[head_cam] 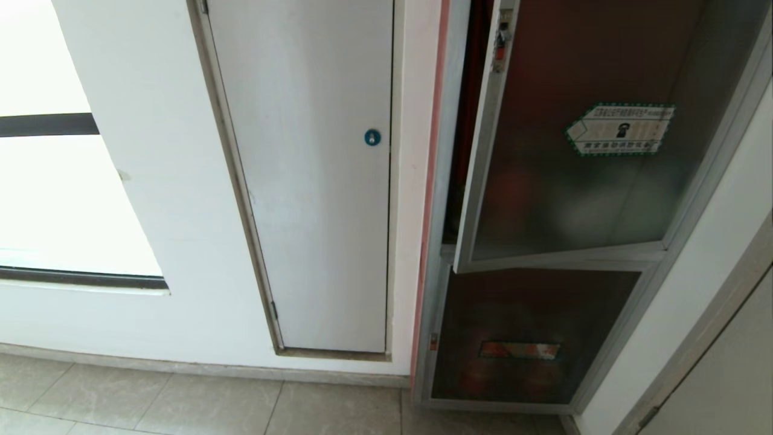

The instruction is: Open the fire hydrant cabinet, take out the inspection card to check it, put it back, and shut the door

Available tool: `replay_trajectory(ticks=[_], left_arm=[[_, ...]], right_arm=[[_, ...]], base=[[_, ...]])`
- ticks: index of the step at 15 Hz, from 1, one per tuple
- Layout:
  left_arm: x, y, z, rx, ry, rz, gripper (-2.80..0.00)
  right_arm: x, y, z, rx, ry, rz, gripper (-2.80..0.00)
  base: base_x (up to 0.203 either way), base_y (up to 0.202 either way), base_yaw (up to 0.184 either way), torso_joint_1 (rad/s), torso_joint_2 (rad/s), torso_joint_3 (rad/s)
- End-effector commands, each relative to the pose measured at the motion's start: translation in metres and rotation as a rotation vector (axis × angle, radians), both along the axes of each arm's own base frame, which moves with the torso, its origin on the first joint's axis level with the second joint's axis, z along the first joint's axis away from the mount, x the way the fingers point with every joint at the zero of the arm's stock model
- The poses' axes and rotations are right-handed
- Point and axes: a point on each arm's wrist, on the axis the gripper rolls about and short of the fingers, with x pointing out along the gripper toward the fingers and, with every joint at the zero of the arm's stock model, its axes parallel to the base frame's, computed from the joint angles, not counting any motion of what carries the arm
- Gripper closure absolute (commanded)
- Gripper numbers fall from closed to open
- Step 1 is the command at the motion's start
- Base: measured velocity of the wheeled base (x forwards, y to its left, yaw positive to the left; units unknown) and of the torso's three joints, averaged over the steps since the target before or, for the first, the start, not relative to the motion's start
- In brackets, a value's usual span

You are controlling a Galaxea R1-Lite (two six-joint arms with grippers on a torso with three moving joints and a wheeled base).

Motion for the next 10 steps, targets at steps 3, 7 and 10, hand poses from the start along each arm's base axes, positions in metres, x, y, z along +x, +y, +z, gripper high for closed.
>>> replay_trajectory(ticks=[3,7,10], left_arm=[[0.0009,0.0,-0.003,0.0,0.012,-0.001,0.0],[0.001,0.0,-0.0033,0.002,0.013,-0.001,0.0],[0.0009,0.0,-0.003,0.002,0.012,-0.001,0.0]], right_arm=[[0.0003,0.0,-0.0008,0.0,0.004,0.001,0.0],[0.0003,0.0,-0.0006,0.0,0.004,0.001,0.0],[0.0003,0.0,-0.0008,0.0,0.004,0.001,0.0]], base=[[0.0,0.0,0.0,0.0,0.0,0.0],[0.0,0.0,0.0,0.0,0.0,0.0],[0.0,0.0,0.0,0.0,0.0,0.0]])
